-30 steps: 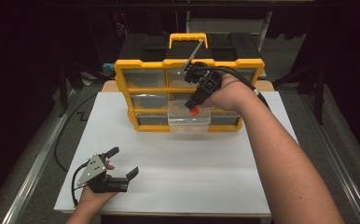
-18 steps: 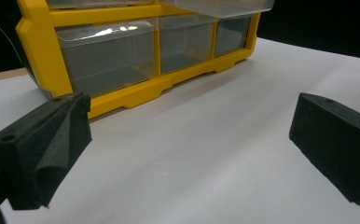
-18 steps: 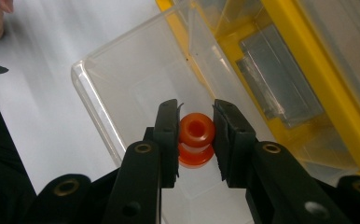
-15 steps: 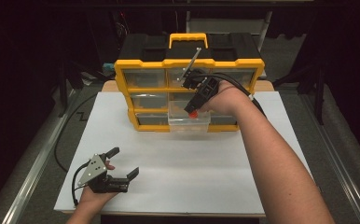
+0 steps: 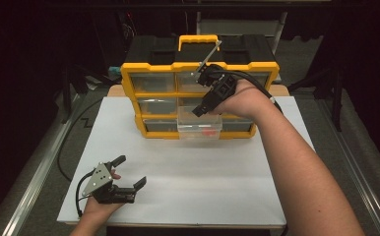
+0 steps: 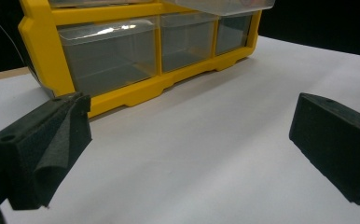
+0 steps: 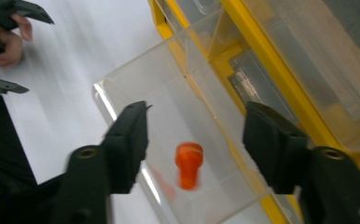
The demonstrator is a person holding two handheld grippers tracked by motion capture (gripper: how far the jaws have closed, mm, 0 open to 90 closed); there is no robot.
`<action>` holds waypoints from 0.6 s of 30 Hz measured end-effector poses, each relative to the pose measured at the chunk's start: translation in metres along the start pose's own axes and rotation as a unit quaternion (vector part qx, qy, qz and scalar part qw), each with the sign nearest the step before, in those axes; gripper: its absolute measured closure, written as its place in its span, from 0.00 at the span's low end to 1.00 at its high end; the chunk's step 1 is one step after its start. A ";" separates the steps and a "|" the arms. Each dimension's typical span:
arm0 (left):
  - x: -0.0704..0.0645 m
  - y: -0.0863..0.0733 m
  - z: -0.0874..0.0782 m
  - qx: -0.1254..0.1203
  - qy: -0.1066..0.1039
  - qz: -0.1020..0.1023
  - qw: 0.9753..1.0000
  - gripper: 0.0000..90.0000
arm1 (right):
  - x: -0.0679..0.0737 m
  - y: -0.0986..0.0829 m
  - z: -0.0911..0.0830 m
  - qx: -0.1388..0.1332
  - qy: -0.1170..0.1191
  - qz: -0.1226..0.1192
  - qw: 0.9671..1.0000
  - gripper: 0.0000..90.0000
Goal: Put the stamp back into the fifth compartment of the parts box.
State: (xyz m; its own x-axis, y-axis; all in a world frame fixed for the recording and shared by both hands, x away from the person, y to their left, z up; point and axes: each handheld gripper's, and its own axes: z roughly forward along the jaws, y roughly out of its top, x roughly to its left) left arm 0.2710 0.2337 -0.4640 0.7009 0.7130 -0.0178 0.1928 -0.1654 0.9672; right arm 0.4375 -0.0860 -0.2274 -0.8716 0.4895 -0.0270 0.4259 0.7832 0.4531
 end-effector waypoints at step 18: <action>0.001 0.000 -0.001 0.001 0.004 -0.004 1.000 0.00 | 0.005 -0.051 -0.012 0.040 -0.017 0.011 0.999 0.05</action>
State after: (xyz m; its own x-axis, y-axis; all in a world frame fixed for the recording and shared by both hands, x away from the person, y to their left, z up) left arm 0.2706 0.2352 -0.4640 0.6934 0.7202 -0.0233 0.1994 -0.1607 0.9666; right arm 0.4085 -0.1277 -0.2404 -0.8535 0.5188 -0.0487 0.4642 0.7995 0.3812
